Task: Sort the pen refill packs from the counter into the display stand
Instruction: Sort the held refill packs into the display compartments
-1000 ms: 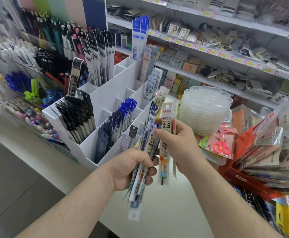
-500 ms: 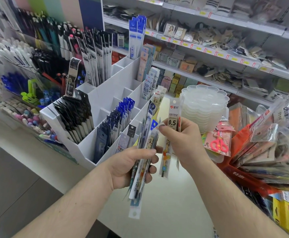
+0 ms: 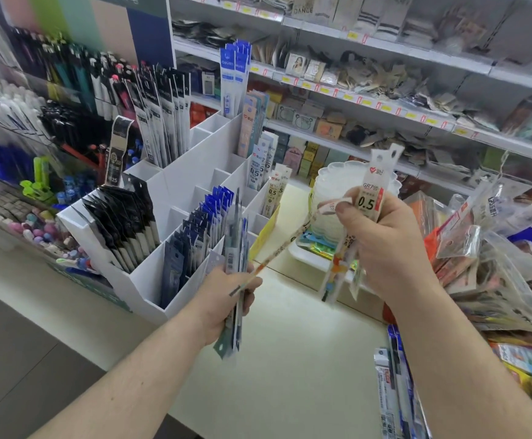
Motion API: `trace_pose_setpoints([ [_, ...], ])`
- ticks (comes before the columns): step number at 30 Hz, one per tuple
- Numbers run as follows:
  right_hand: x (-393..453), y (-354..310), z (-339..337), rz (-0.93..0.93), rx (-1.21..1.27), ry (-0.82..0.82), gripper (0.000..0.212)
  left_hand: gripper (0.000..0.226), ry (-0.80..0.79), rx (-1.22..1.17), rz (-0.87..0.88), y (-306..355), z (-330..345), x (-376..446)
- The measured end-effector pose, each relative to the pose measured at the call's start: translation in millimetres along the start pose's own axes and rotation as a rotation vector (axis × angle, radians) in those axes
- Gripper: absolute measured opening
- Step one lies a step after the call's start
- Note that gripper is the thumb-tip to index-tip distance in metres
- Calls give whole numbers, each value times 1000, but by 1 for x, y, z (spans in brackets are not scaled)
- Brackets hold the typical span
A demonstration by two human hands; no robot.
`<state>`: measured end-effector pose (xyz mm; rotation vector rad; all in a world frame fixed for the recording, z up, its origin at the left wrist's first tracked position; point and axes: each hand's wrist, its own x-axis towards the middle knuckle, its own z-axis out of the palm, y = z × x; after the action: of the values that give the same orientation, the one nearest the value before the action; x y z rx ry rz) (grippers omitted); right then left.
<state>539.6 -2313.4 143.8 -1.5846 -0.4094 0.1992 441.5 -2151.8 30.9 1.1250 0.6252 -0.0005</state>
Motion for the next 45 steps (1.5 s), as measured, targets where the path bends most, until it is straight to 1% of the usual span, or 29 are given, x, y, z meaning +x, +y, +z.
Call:
trace_pose_setpoints([
  [1,-1,-3,-4,1,6,-12,19,23,-16,-26,22,3,1,-1],
  [4,-1,-6,-13,3,14,-7,22,64,-114,-139,38,15,6,-7],
  [5,-1,-4,-14,17,8,-1,23,66,-169,-157,32,18,8,-9],
  [8,1,6,-15,74,-64,10,22,36,-314,-115,27,26,14,-16],
  [9,1,9,-15,97,-81,9,22,36,-349,-95,41,27,14,-16],
  [12,3,14,-18,126,-101,23,22,37,-526,20,90,30,14,-18],
  [13,3,16,-18,137,-85,35,22,38,-544,76,105,29,14,-18],
  [16,4,23,-18,172,-7,94,15,49,-410,138,86,26,20,-17],
  [18,5,26,-19,173,24,134,7,46,-310,93,71,23,23,-16],
  [20,3,26,-21,176,80,127,27,37,-203,66,70,20,26,-14],
  [21,1,28,-20,185,156,104,33,29,-159,57,86,16,25,-11],
  [22,-2,30,-17,206,240,65,33,25,-125,45,98,15,26,-10],
  [23,-5,33,-12,228,296,22,33,29,-105,22,114,13,28,-9],
  [25,-11,42,0,249,243,-27,46,50,-94,-34,126,11,32,-7],
  [26,-13,45,7,234,199,-20,54,52,-100,-56,127,11,34,-8],
  [27,-15,50,14,209,168,13,51,44,-120,-75,136,10,36,-8],
  [28,-15,53,19,180,152,64,39,34,-142,-96,132,10,38,-9],
  [29,-15,55,23,163,155,110,26,29,-167,-125,126,10,39,-9],
  [30,-15,54,25,142,159,149,22,29,-183,-154,112,12,41,-11],
  [32,-15,50,28,125,176,177,27,36,-195,-193,107,11,39,-11],
  [34,-15,49,29,136,194,162,29,44,-185,-166,117,10,36,-10],
  [36,-14,52,30,146,198,138,26,38,-175,-108,139,8,34,-9],
  [38,-13,53,31,134,133,101,14,29,-162,-25,171,4,31,-7],
  [39,-12,53,31,165,130,100,21,26,-143,-4,183,3,29,-5],
  [40,-11,53,29,244,161,126,36,27,-123,-8,186,4,28,-5],
  [41,-9,51,25,365,234,152,50,31,-111,-23,190,5,27,-5],
  [42,-7,51,21,480,331,168,56,34,-102,-35,189,6,25,-4],
  [43,-7,49,17,560,424,168,51,34,-99,-39,200,7,23,-3],
  [45,-9,45,14,611,530,151,35,26,-90,-35,215,9,21,-2],
])
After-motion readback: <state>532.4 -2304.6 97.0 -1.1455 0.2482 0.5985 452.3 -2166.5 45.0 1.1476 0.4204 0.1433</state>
